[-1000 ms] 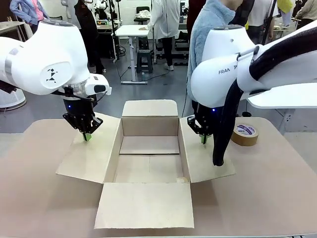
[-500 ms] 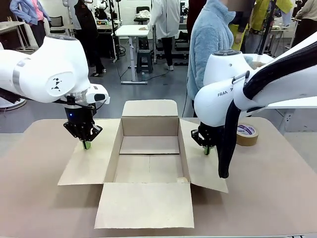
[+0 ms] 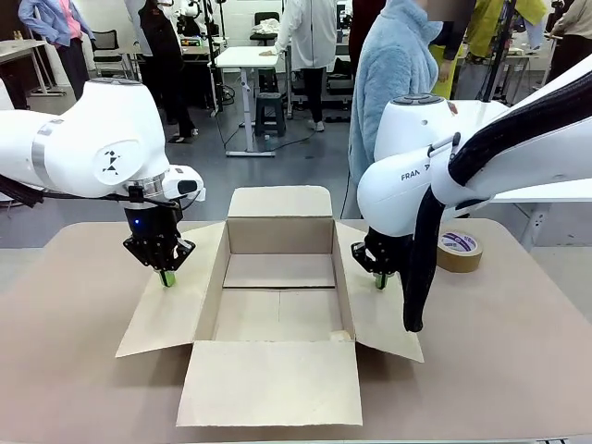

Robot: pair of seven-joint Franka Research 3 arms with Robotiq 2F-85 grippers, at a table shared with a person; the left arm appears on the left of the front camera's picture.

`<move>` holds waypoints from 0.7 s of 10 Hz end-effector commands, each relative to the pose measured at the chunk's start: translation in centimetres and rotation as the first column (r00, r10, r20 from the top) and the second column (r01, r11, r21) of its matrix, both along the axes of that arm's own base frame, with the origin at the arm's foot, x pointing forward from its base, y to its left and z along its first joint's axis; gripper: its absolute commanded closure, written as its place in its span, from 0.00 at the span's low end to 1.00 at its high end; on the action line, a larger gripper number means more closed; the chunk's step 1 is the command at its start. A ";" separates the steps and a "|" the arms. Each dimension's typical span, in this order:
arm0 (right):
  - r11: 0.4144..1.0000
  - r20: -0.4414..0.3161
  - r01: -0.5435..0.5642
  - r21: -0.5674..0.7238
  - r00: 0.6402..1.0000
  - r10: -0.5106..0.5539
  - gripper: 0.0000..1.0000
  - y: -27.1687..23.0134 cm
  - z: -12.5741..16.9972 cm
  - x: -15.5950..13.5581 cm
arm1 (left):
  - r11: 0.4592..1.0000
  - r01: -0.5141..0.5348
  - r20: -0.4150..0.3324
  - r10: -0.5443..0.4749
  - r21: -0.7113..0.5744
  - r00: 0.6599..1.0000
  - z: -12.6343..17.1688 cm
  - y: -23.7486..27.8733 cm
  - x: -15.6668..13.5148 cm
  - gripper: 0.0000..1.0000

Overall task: Wrap the clocks to prevent damage.
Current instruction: Open the side flaps of the Package Box.

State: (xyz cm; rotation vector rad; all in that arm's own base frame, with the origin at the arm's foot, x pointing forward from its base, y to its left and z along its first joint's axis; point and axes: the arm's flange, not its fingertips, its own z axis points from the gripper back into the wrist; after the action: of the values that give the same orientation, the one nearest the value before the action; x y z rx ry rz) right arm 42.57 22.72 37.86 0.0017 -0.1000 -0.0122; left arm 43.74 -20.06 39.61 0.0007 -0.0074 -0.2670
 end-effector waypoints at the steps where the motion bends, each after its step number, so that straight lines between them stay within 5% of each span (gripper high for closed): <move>1: 0.999 0.013 -0.019 0.037 1.000 0.018 0.99 -0.6 0.4 0.4 | 0.999 0.026 -0.027 -0.027 -0.035 0.999 -0.4 -0.1 0.4 1.00; 7: 1.000 0.000 0.000 0.000 1.000 0.000 0.99 0.0 0.0 0.0 | 1.000 0.000 0.000 0.000 0.000 1.000 0.0 0.0 0.0 1.00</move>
State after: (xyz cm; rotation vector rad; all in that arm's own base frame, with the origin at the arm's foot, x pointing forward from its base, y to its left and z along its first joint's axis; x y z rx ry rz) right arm 42.74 22.54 38.12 0.0049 -0.1034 -0.0087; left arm 43.77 -20.12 39.38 -0.0085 -0.0001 -0.2723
